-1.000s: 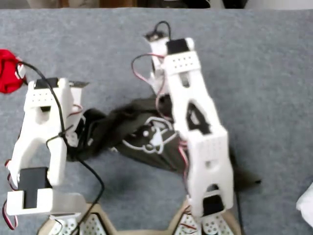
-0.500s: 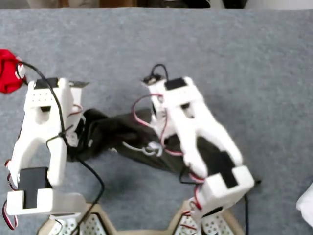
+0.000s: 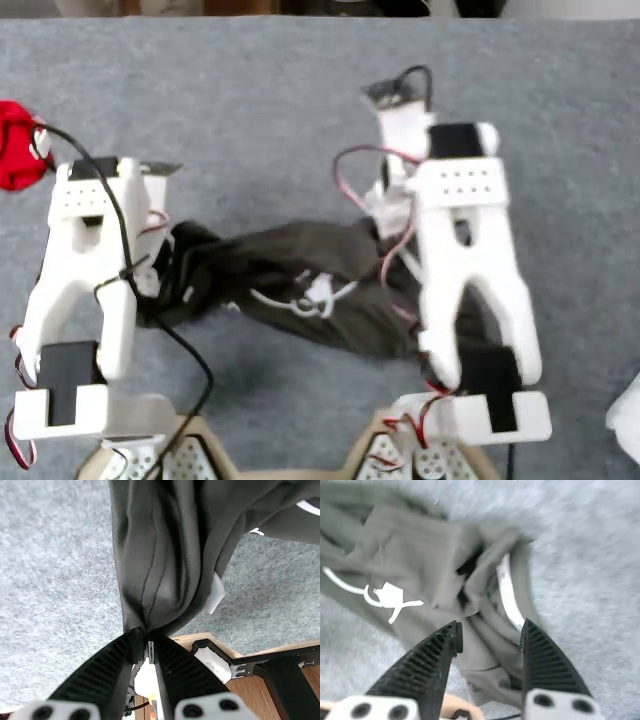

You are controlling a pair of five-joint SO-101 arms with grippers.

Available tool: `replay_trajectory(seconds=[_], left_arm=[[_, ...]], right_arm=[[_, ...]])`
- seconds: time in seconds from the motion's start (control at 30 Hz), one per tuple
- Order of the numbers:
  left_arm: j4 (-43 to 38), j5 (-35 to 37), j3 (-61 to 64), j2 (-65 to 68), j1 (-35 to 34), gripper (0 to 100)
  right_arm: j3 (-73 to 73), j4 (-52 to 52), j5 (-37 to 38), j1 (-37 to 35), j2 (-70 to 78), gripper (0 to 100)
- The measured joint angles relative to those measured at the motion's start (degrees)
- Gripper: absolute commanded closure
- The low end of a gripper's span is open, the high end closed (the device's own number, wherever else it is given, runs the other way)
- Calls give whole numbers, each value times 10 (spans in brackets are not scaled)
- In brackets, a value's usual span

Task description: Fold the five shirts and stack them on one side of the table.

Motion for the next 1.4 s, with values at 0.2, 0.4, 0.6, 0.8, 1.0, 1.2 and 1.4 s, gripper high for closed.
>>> replay_trajectory(seconds=[0.2, 0.4, 0.6, 0.8, 1.0, 1.2, 1.4], left_arm=[[0, 0, -4, 0, 0, 982], [0, 0, -4, 0, 0, 982], [-1, 0, -4, 0, 0, 982], [-1, 0, -4, 0, 0, 982], [-2, 0, -4, 0, 0, 982], [-18, 0, -4, 0, 0, 982], [-18, 0, -4, 0, 0, 982]], right_arm=[[-50, -18, -18, 4, 79, 807], [-159, 3, -47, -9, 239, 807], [-304, 56, -105, -62, 344, 807], [-348, 61, -185, -80, 405, 810], [-349, 61, -194, -80, 433, 887], [-349, 61, -194, -80, 458, 888], [-349, 61, -194, -79, 462, 889]])
